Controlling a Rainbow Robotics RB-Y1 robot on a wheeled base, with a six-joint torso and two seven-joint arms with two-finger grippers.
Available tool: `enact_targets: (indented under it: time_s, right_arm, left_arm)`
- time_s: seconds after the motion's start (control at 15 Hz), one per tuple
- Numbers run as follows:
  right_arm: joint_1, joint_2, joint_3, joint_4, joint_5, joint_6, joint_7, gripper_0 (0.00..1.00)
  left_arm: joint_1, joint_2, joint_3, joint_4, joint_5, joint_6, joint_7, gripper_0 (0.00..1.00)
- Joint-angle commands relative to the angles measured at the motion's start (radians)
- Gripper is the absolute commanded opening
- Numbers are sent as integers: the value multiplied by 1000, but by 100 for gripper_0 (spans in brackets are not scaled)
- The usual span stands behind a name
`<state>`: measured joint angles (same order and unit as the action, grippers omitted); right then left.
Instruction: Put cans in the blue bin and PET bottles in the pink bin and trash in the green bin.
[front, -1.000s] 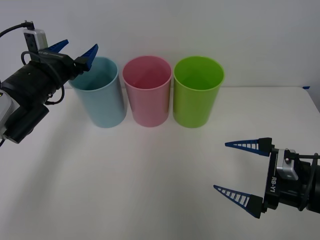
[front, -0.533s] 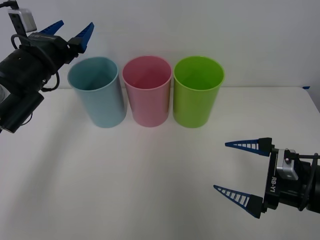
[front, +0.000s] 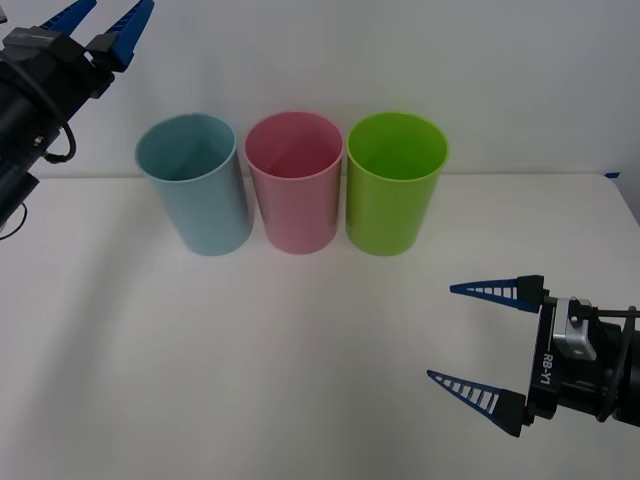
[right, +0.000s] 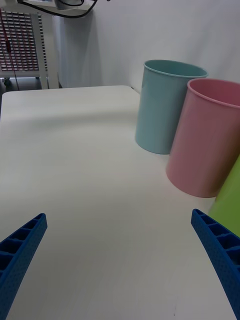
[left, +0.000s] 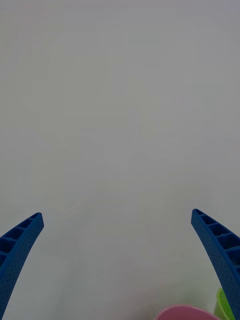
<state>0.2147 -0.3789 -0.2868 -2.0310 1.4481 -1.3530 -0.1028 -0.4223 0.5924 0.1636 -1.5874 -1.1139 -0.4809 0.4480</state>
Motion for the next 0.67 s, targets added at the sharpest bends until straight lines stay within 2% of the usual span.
enact_targets:
  time_s: [0.07, 0.33, 0.67]
  right_arm:
    - [0, 0, 0, 0, 0, 0, 0, 100]
    - [0, 0, 0, 0, 0, 0, 0, 100]
    - [0, 0, 0, 0, 0, 0, 0, 100]
  left_arm:
    - [92, 73, 8, -94, 105, -2, 1, 100]
    - [316, 176, 63, -272, 259, 1, -15, 100]
    - [540, 176, 175, -395, 307, -50, -51, 100]
